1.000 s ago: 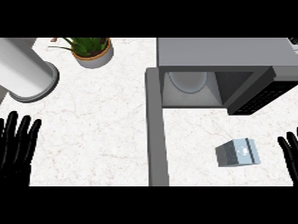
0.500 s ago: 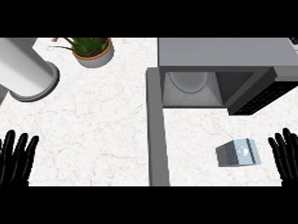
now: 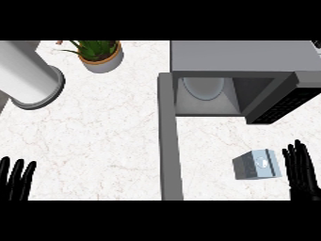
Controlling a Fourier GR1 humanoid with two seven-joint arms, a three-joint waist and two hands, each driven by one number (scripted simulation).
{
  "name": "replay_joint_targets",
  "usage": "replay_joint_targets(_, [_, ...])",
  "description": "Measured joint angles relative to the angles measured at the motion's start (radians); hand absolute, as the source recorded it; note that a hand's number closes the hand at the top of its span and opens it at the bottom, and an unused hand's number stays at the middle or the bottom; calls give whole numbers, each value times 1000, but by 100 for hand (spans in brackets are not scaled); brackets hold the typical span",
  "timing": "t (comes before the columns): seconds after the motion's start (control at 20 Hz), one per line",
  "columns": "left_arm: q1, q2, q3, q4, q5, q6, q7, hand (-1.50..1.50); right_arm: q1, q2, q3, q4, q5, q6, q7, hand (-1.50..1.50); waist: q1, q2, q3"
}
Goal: Pick up the milk, place it into the microwave and close the microwave
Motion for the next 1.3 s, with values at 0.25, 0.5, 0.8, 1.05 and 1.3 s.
replay_joint_targets(0.25, [36, -14, -25, -10, -19, -5, -29, -150, -69, -12, -70, 206, -7, -13, -118, -150, 1, 0, 0])
replay_joint_targets(0.5, [48, -3, 0, 2, 1, -35, -45, -150, -133, -33, -126, 390, -14, 1, -239, -150, 1, 1, 0])
replay_joint_targets(0.8, [88, -14, -16, -6, -14, -45, -72, -150, -170, -46, -164, 557, -20, 21, -379, -150, 1, 1, 0])
replay_joint_targets(1.05, [123, -16, -28, -15, -18, -57, -86, -150, -230, -66, -196, 693, -24, 32, -461, -150, 1, 0, 0])
replay_joint_targets(1.3, [79, -6, 3, 47, -5, -65, -107, -150, -284, -79, -202, 784, -15, 34, -508, -150, 1, 1, 0])
